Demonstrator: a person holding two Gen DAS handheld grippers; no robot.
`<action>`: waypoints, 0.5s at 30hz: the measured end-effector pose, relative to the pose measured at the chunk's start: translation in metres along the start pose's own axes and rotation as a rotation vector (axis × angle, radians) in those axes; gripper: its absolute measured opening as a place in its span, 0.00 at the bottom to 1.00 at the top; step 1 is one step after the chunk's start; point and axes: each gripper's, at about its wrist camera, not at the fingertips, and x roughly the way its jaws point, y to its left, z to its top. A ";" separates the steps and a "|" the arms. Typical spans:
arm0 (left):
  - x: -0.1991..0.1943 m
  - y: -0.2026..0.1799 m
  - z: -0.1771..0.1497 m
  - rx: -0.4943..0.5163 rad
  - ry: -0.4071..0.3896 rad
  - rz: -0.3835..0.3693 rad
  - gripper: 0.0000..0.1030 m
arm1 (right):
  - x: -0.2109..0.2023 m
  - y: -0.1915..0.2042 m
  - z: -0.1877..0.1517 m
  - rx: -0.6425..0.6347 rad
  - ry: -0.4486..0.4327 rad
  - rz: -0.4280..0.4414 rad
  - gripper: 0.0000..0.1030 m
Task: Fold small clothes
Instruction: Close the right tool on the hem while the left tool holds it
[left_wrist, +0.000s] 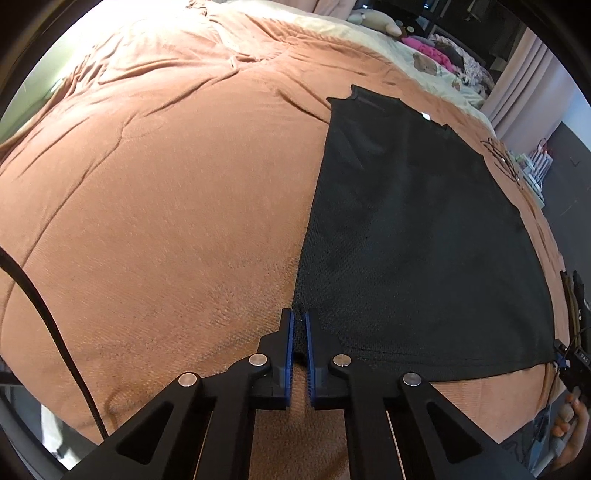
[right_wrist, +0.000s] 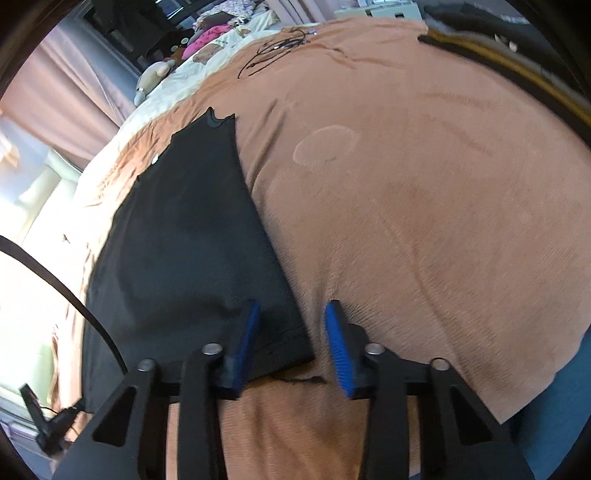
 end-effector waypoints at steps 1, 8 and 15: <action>-0.001 -0.001 0.001 0.004 -0.003 0.010 0.06 | 0.003 -0.004 0.005 0.007 0.005 0.017 0.20; -0.021 -0.002 0.007 -0.009 -0.051 -0.001 0.05 | -0.003 -0.007 0.012 0.031 0.008 0.029 0.02; -0.049 0.001 0.005 -0.016 -0.109 -0.024 0.05 | -0.024 0.000 0.002 -0.003 -0.027 0.018 0.02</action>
